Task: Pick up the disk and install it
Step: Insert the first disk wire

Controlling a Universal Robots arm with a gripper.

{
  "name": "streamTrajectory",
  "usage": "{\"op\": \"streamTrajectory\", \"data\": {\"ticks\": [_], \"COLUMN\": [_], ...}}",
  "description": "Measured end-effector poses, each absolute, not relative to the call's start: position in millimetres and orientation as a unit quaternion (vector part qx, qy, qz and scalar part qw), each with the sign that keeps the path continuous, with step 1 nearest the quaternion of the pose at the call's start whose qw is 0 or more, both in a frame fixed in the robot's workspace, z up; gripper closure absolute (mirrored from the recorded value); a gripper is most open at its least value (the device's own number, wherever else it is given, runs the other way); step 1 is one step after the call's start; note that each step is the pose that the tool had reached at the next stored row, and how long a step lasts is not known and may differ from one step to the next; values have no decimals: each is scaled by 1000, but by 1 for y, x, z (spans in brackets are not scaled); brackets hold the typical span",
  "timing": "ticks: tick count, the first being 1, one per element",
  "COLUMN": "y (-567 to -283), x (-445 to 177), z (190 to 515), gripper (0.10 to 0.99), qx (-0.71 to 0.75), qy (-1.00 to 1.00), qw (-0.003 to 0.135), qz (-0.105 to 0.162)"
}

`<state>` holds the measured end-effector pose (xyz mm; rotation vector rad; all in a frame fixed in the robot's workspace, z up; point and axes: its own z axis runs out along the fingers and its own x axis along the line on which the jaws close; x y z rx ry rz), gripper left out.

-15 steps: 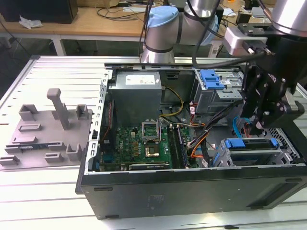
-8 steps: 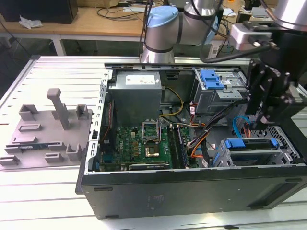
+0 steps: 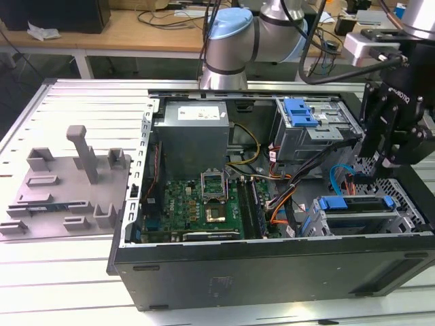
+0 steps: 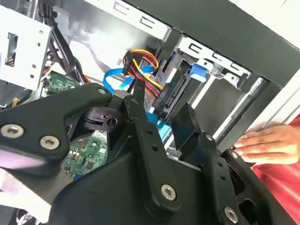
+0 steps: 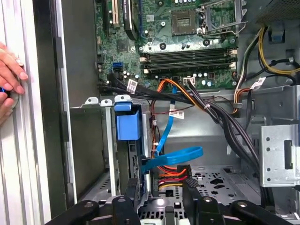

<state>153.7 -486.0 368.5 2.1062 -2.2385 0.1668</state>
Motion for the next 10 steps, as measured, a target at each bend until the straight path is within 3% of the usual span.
{"op": "streamTrajectory", "data": {"ticks": [8,9,10], "y": [-486,-486,-486], "x": [160,160,160], "z": [360,360,359], "gripper": [596,667,667], "qx": [684,684,684], "qy": [-727,-727,-727], "qw": [37,37,37], "qz": [49,49,49]}}
